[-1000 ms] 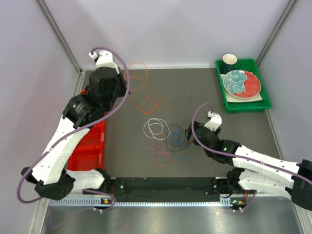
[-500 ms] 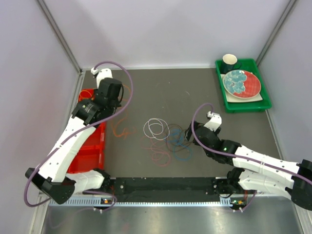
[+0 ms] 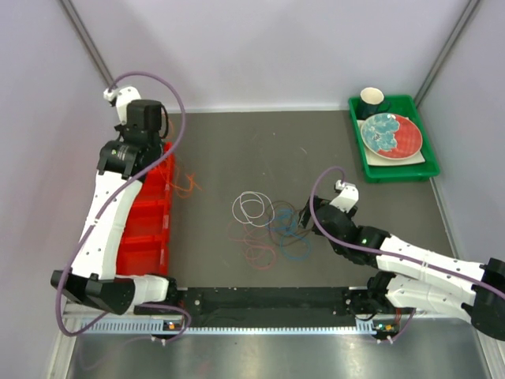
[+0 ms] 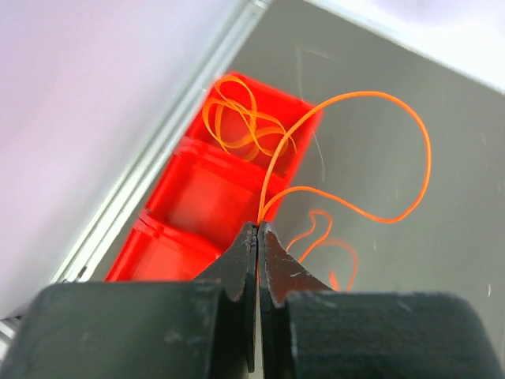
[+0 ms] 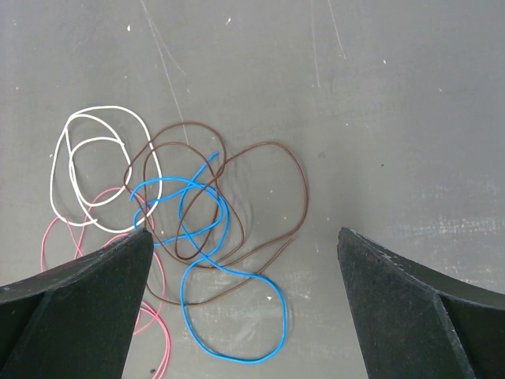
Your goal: Untangle the cables
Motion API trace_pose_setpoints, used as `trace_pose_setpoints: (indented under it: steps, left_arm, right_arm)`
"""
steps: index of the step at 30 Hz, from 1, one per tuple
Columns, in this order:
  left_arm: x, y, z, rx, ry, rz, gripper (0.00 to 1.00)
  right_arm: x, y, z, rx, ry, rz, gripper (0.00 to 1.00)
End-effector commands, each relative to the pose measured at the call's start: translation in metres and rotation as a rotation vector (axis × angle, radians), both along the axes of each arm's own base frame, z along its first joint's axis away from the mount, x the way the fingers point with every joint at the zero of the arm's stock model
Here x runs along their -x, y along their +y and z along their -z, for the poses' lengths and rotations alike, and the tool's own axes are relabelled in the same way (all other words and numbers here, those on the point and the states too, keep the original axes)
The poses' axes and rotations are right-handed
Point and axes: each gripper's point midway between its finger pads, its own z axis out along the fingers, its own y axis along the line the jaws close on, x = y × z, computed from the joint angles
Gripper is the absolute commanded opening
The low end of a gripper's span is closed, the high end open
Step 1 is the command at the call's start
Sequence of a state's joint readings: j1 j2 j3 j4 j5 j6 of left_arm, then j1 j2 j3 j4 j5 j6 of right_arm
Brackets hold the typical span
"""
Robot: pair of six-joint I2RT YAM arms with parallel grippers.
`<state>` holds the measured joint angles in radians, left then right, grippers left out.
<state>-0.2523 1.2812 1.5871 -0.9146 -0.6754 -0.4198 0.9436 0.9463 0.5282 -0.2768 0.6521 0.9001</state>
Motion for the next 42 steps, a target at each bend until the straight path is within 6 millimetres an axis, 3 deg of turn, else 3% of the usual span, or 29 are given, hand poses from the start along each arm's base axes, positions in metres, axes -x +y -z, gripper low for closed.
trace_pose_setpoints:
  steps: [1, 5, 9, 16, 18, 19, 22, 26, 42]
  left_arm:
    - [-0.011, 0.034, -0.037, 0.009, -0.119, -0.124, 0.00]
    - [-0.009, 0.060, -0.056, 0.004, -0.166, -0.228, 0.00]
    - [-0.006, 0.077, -0.057, -0.035, -0.162, -0.306, 0.00]
    - [-0.003, 0.104, -0.024, -0.058, -0.105, -0.416, 0.00]
    - [-0.006, 0.103, -0.016, -0.043, -0.115, -0.412, 0.00]
    - [-0.002, 0.114, -0.002, -0.045, -0.086, -0.444, 0.00]
    - [-0.001, 0.123, 0.024, -0.003, -0.063, -0.462, 0.00]
    - [-0.007, 0.126, 0.050, 0.075, -0.050, -0.470, 0.00]
    - [-0.025, 0.131, 0.079, 0.094, -0.020, -0.503, 0.00]
  right_arm:
    - [-0.010, 0.009, -0.023, -0.045, -0.040, 0.005, 0.99]
    - [-0.010, 0.010, -0.023, -0.044, -0.039, 0.004, 0.99]
    - [-0.010, 0.009, -0.023, -0.042, -0.040, 0.004, 0.99]
    - [-0.010, 0.010, -0.022, -0.042, -0.038, 0.000, 0.99]
    - [-0.009, 0.010, -0.021, -0.042, -0.036, -0.001, 0.99]
    - [-0.010, 0.011, -0.022, -0.042, -0.037, -0.002, 0.99]
    - [-0.010, 0.012, -0.022, -0.039, -0.034, -0.005, 0.99]
    - [-0.010, 0.011, -0.021, -0.038, -0.034, -0.002, 0.99]
    - [-0.012, 0.014, -0.022, -0.028, -0.033, -0.004, 0.99]
